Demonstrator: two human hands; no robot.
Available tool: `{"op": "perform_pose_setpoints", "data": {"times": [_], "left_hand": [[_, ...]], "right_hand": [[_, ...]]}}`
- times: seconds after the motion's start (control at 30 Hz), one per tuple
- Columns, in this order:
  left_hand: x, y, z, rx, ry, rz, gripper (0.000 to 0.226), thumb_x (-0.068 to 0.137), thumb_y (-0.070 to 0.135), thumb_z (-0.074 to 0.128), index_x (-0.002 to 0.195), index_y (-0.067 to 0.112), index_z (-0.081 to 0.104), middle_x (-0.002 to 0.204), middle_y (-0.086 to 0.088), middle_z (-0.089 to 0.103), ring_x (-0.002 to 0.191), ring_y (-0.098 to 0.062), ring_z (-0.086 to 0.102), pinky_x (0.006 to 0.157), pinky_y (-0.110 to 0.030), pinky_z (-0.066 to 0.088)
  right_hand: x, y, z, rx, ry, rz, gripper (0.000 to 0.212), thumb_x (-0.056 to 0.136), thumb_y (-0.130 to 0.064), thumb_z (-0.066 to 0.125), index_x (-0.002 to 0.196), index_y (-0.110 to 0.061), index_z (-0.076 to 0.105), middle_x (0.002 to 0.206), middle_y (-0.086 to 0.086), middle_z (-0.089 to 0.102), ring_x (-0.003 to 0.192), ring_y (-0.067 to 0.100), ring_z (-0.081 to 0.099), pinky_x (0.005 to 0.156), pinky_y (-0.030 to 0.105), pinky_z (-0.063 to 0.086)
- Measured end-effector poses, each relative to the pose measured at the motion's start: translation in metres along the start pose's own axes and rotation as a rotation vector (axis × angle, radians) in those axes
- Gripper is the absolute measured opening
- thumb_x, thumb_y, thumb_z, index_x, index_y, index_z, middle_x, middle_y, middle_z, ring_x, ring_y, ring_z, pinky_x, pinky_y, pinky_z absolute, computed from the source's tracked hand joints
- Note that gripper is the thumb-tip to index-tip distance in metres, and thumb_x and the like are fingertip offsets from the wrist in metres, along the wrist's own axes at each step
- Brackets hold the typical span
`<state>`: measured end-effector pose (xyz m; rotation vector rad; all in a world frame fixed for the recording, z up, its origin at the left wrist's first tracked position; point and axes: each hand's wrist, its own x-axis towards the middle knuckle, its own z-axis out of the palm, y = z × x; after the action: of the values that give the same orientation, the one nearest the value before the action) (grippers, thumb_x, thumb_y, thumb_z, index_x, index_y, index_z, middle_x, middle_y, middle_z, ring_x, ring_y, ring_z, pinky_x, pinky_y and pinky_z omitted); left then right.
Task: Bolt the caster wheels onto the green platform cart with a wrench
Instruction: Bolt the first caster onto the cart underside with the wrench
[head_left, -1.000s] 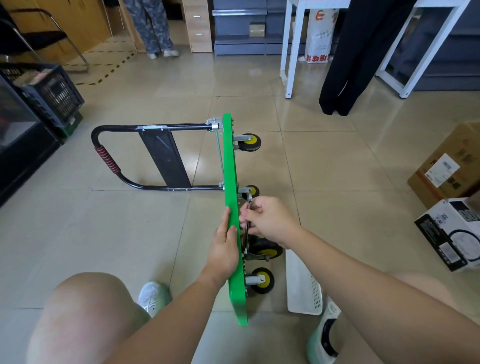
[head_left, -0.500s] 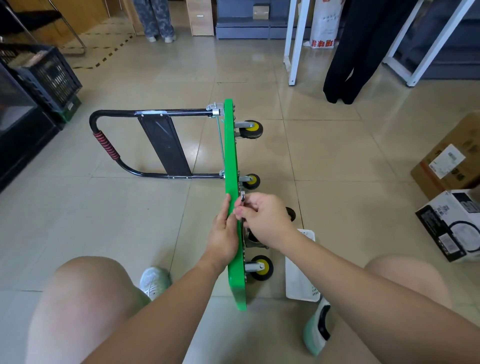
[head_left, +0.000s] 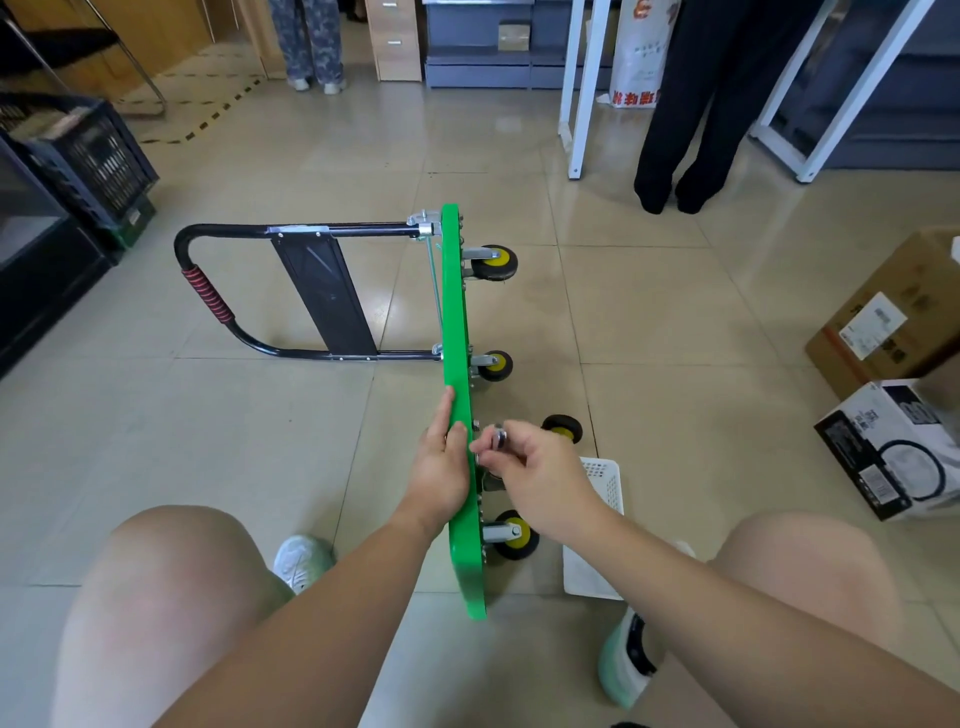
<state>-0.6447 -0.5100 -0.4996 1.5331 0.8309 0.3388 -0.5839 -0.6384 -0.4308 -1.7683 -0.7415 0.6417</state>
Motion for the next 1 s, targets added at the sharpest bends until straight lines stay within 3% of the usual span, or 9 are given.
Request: {"op": "perform_pose_setpoints", "data": {"times": [0.13, 0.2, 0.3, 0.4, 0.53, 0.63, 0.77, 0.9, 1.0], "left_hand": [[-0.003, 0.004, 0.000, 0.043, 0.021, -0.019, 0.052, 0.111, 0.028, 0.033, 0.159, 0.047, 0.028, 0.121, 0.005, 0.057, 0.095, -0.013, 0.057, 0.070, -0.013, 0.047], [-0.005, 0.005, 0.000, 0.052, 0.021, -0.027, 0.051, 0.112, 0.026, 0.032, 0.159, 0.047, 0.028, 0.108, 0.010, 0.056, 0.086, -0.011, 0.054, 0.059, -0.005, 0.044], [-0.007, 0.007, 0.001, 0.055, 0.030, -0.022, 0.051, 0.112, 0.029, 0.031, 0.160, 0.048, 0.027, 0.128, 0.008, 0.057, 0.089, -0.004, 0.056, 0.068, -0.006, 0.044], [-0.008, 0.008, 0.000, 0.050, 0.019, -0.014, 0.052, 0.112, 0.031, 0.032, 0.160, 0.048, 0.025, 0.141, 0.006, 0.053, 0.090, 0.000, 0.056, 0.075, -0.013, 0.042], [-0.008, 0.008, 0.001, 0.066, 0.028, -0.016, 0.052, 0.110, 0.033, 0.032, 0.159, 0.050, 0.026, 0.133, 0.003, 0.058, 0.097, -0.014, 0.061, 0.082, -0.018, 0.049], [-0.009, 0.012, 0.001, 0.079, 0.047, -0.028, 0.052, 0.112, 0.027, 0.032, 0.161, 0.044, 0.026, 0.109, 0.014, 0.058, 0.084, -0.008, 0.055, 0.060, -0.002, 0.042], [-0.012, 0.014, 0.002, 0.082, 0.042, -0.011, 0.052, 0.113, 0.025, 0.031, 0.162, 0.041, 0.024, 0.120, 0.014, 0.057, 0.080, 0.004, 0.051, 0.058, 0.003, 0.037], [-0.017, 0.022, 0.003, 0.076, 0.021, -0.017, 0.052, 0.114, 0.023, 0.029, 0.163, 0.039, 0.022, 0.088, 0.024, 0.044, 0.072, 0.005, 0.043, 0.054, 0.002, 0.038], [-0.015, 0.019, 0.002, 0.070, 0.028, -0.018, 0.052, 0.114, 0.024, 0.029, 0.163, 0.040, 0.023, 0.091, 0.024, 0.048, 0.076, 0.003, 0.047, 0.059, 0.000, 0.040]], "right_hand": [[-0.033, 0.023, 0.007, -0.023, 0.038, -0.032, 0.059, 0.091, 0.010, 0.053, 0.088, -0.045, 0.071, 0.094, -0.023, 0.071, 0.089, 0.001, 0.070, 0.088, 0.021, 0.052], [-0.047, 0.031, 0.012, -0.090, 0.038, -0.110, 0.052, 0.089, 0.014, 0.050, 0.093, -0.034, 0.071, 0.106, -0.019, 0.072, 0.098, -0.009, 0.066, 0.092, 0.015, 0.049], [-0.063, 0.038, 0.015, -0.155, -0.006, -0.183, 0.045, 0.086, 0.007, 0.043, 0.099, -0.030, 0.066, 0.127, -0.005, 0.065, 0.117, -0.021, 0.050, 0.098, 0.012, 0.046], [-0.068, 0.042, 0.017, -0.195, 0.026, -0.227, 0.044, 0.082, 0.001, 0.039, 0.102, -0.024, 0.069, 0.130, -0.008, 0.062, 0.123, -0.019, 0.047, 0.102, 0.009, 0.042], [-0.068, 0.041, 0.014, -0.108, 0.146, -0.244, 0.035, 0.089, 0.000, 0.048, 0.100, -0.020, 0.074, 0.119, -0.012, 0.070, 0.116, -0.006, 0.061, 0.099, 0.014, 0.046], [-0.057, 0.028, 0.004, 0.069, 0.237, -0.098, 0.037, 0.091, 0.000, 0.065, 0.094, -0.036, 0.072, 0.095, -0.018, 0.074, 0.084, 0.000, 0.069, 0.081, 0.015, 0.051], [-0.022, 0.009, -0.012, 0.279, 0.239, 0.033, 0.026, 0.093, -0.003, 0.065, 0.089, -0.028, 0.069, 0.086, -0.013, 0.075, 0.089, 0.009, 0.070, 0.085, 0.030, 0.058], [0.011, -0.006, -0.022, 0.290, 0.153, 0.087, 0.016, 0.096, -0.009, 0.063, 0.089, -0.023, 0.067, 0.084, -0.003, 0.075, 0.086, 0.010, 0.071, 0.079, 0.034, 0.061], [0.030, -0.009, -0.025, 0.230, 0.102, 0.080, 0.014, 0.098, -0.014, 0.060, 0.090, -0.024, 0.067, 0.088, 0.002, 0.074, 0.085, 0.013, 0.071, 0.073, 0.029, 0.060]]}}
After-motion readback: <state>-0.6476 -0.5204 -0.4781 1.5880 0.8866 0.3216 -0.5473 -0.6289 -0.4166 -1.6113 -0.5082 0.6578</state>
